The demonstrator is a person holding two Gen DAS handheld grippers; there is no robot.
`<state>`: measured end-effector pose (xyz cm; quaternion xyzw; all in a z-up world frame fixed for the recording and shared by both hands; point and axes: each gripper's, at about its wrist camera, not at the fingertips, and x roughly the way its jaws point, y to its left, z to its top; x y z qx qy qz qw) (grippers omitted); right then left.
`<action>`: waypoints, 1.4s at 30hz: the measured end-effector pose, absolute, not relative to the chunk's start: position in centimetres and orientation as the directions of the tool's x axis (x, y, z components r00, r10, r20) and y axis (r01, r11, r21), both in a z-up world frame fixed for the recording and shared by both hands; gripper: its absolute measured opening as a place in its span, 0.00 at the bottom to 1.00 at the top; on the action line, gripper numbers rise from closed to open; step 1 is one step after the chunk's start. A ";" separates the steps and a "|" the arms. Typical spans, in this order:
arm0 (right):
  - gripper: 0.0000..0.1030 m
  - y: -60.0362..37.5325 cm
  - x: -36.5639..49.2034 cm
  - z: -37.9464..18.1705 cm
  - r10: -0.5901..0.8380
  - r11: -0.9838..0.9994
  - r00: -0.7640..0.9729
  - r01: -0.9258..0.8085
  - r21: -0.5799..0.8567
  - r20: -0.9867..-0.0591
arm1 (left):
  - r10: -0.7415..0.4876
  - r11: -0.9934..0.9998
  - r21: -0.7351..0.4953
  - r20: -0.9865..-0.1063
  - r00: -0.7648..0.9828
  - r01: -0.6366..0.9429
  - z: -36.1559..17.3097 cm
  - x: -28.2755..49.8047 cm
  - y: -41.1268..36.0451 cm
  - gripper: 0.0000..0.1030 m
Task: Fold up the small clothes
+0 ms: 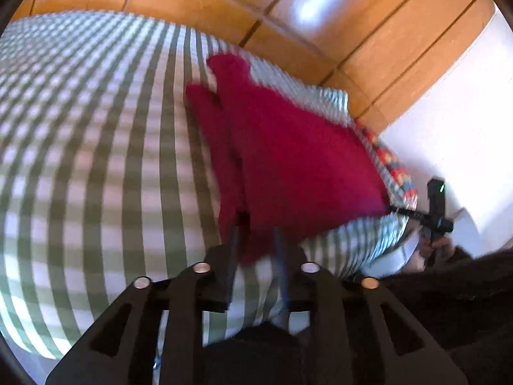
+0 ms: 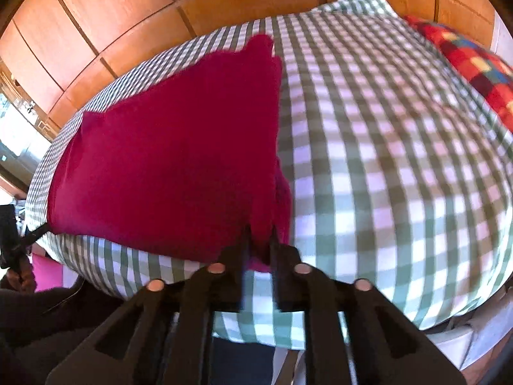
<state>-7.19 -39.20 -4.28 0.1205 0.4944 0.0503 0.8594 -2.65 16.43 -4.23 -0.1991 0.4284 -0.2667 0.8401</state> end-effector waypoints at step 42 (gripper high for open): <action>0.47 -36.5 9.0 -5.8 -0.222 0.970 0.608 0.219 -0.108 -0.762 | -0.166 0.977 -0.214 -0.751 0.639 0.002 -3.0 6.4 10.1 0.13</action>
